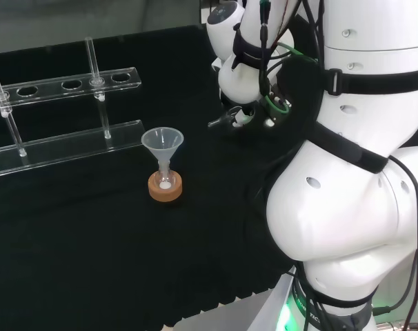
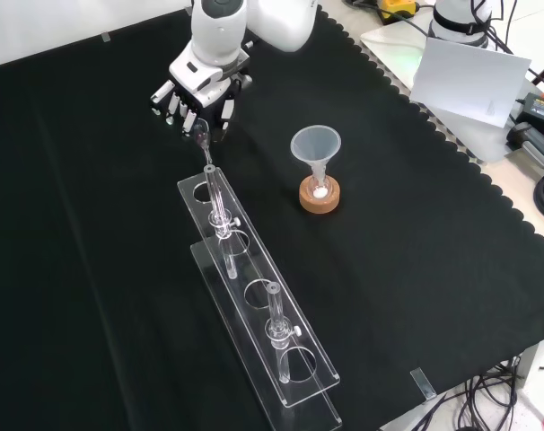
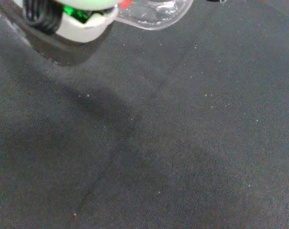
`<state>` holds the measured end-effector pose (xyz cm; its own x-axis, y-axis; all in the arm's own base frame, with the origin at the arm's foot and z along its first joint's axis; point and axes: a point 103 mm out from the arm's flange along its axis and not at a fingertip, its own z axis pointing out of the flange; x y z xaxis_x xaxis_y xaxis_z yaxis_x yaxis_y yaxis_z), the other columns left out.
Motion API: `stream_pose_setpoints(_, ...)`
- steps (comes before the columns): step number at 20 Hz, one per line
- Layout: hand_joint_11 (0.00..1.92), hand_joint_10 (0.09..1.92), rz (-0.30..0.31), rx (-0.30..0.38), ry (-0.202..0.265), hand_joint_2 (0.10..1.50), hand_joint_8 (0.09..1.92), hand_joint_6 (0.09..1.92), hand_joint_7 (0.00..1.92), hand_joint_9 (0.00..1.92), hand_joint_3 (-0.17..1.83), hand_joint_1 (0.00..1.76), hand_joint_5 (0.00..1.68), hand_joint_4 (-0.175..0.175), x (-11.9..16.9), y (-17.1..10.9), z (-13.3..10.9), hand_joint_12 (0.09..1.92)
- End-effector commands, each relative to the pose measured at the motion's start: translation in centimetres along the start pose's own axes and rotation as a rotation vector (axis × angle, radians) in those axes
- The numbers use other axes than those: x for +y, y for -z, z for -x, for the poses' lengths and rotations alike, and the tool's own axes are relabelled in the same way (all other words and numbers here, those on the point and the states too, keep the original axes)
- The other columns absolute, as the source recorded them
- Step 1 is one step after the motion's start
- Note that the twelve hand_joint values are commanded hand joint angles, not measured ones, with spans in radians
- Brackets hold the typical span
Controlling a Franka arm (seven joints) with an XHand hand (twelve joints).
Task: Put the weighing funnel back on the table.
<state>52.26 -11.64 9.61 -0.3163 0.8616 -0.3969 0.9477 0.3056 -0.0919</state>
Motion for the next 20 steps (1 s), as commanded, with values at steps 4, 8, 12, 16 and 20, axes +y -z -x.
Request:
stream_pose_setpoints(4,0.16,0.11,-0.017,-0.001,0.013,0.80,0.09,0.57,1.64,1.15,0.38,1.09,1.27,0.175,-0.59,-1.09,-0.16,1.52)
stream_pose_setpoints(8,0.16,0.11,-0.027,-0.004,0.015,0.80,0.09,0.57,1.64,1.15,0.38,1.09,1.27,0.175,-0.75,-1.35,-0.30,1.52)
stream_pose_setpoints(12,0.16,0.11,-0.034,-0.010,0.019,0.80,0.09,0.57,1.64,1.15,0.38,1.09,1.27,0.175,-0.88,-1.45,-0.44,1.52)
stream_pose_setpoints(16,0.15,0.10,-0.039,0.008,0.015,0.78,0.09,0.59,1.61,1.15,0.37,0.99,1.23,0.175,-1.01,-1.44,-0.27,1.52)
stream_pose_setpoints(20,0.14,0.09,-0.046,0.020,0.006,0.68,0.09,0.50,1.55,1.15,0.47,0.77,1.17,0.175,-1.15,-1.30,0.07,1.53)
